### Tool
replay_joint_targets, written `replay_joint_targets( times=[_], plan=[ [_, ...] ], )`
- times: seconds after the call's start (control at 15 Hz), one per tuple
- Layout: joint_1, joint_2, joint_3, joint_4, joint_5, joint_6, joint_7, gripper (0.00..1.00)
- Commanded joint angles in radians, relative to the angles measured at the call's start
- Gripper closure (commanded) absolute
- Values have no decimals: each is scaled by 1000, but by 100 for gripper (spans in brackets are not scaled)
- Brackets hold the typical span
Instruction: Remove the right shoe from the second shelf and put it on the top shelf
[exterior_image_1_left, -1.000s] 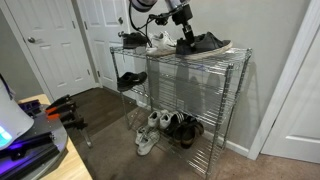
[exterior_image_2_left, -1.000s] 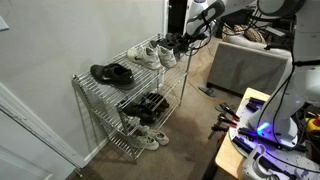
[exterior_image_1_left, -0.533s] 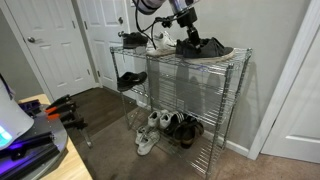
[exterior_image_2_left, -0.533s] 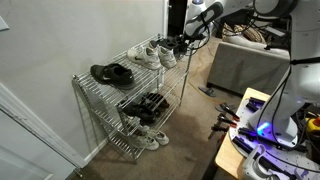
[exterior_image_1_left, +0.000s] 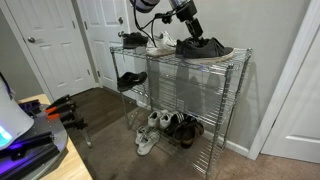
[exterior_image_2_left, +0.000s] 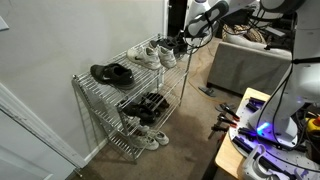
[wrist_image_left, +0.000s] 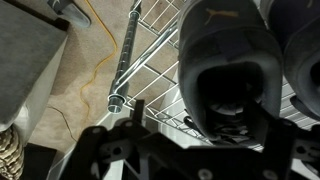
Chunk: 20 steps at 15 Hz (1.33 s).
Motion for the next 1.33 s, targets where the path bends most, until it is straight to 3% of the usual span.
replay_joint_targets(
  times=[0.0, 0.27, 0.87, 0.93, 1.27],
  plan=[
    [17, -95, -13, -112, -75, 39, 78, 0],
    [7, -177, 2, -208, -97, 97, 128, 0],
    [103, -266, -111, -395, -113, 327, 224, 0],
    [83, -224, -90, -329, -86, 283, 187, 0],
    [84, -221, -91, -332, -86, 287, 187, 0]
  ],
)
